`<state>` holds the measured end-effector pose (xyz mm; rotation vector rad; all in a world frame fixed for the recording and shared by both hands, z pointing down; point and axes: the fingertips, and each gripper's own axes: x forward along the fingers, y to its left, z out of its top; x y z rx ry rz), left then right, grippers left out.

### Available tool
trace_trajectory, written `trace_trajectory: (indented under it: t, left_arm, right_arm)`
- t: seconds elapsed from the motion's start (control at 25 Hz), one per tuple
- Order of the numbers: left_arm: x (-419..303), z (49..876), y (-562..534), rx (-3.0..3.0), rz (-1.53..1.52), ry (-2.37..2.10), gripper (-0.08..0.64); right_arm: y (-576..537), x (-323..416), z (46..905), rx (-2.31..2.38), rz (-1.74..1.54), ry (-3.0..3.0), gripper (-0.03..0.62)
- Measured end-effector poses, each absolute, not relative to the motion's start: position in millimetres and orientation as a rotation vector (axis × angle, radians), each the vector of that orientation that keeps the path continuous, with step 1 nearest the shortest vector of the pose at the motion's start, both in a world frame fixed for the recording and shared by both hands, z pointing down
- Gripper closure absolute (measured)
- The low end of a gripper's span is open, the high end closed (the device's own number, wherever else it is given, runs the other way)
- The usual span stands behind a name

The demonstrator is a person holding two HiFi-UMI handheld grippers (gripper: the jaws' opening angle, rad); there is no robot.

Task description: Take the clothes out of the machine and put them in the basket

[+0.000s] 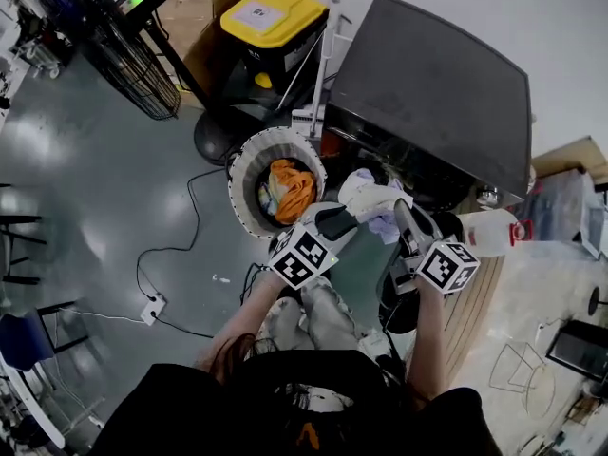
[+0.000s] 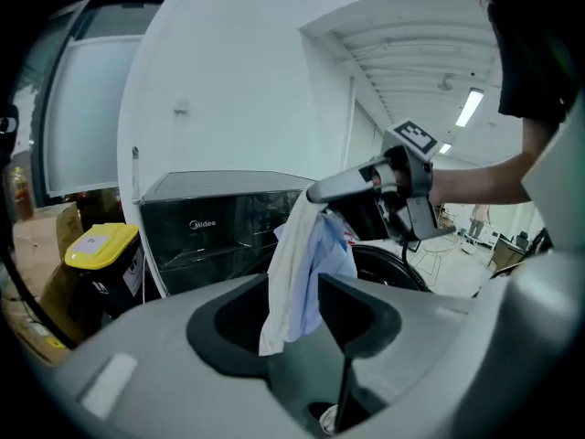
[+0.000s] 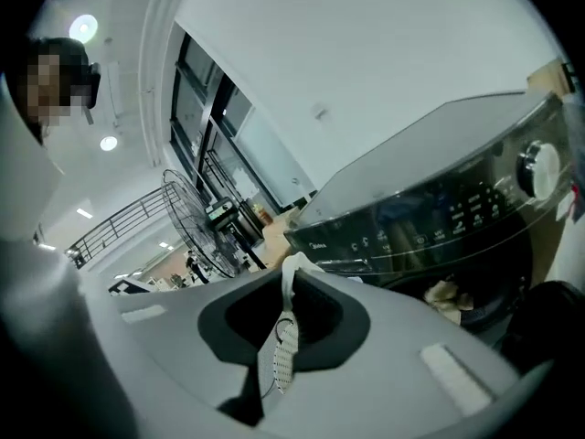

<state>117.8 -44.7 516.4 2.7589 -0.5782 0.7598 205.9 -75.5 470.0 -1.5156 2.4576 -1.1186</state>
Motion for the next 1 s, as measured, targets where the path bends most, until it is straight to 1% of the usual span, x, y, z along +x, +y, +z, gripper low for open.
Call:
trace_trajectory:
  t: [0.04,0.12,0.24,0.32,0.44,0.56,0.6,0.68,0.76,0.84,1.0]
  left_arm:
    - [118.8,517.8,-41.7,2.763,0.770,-0.562,0.401]
    - [120.8,521.6,-32.5,2.772,0.802,-0.517,0.357]
    - [123.7,532.0,-14.3,2.776,0.878,-0.448,0.261]
    - [125.5,539.9,-5.9,2.779,0.930,-0.419,0.232]
    - [129.8,546.9,-0.3,2.745,0.931,-0.396,0.222]
    - [133.2,541.8,-5.8,2.692,0.813,-0.460,0.224]
    - [132.8,537.8,-9.8,2.681,0.774,-0.488,0.237]
    - [130.4,528.5,-19.0,2.682,0.718,-0.539,0.328]
    - [124.8,517.9,-30.8,2.697,0.683,-0.607,0.487]
    - [115.3,507.6,-42.1,2.698,0.656,-0.679,0.509]
    - [86.4,491.6,-58.2,2.673,0.624,-0.835,0.515]
  right_arm:
    - [-74.0,201.3,459.9,-1.492,-1.106,2.472,0.551]
    - [-69.0,190.4,439.9,-1.439,-1.076,2.508,0.551]
    - [-57.9,172.7,408.1,-1.336,-1.032,2.552,0.551]
    - [-51.7,160.1,386.2,-1.252,-1.001,2.581,0.551]
    - [-43.3,142.9,355.6,-1.139,-0.942,2.650,0.551]
    - [-30.4,130.4,330.6,-1.054,-0.891,2.712,0.551]
    - [-26.0,126.6,324.0,-1.026,-0.878,2.727,0.551]
    - [-20.3,121.2,313.8,-0.983,-0.849,2.751,0.551]
    - [-20.6,121.4,306.7,-0.961,-0.821,2.756,0.551]
    - [-25.5,126.0,301.2,-0.946,-0.803,2.740,0.551]
    - [-38.8,131.7,297.6,-0.914,-0.784,2.717,0.551]
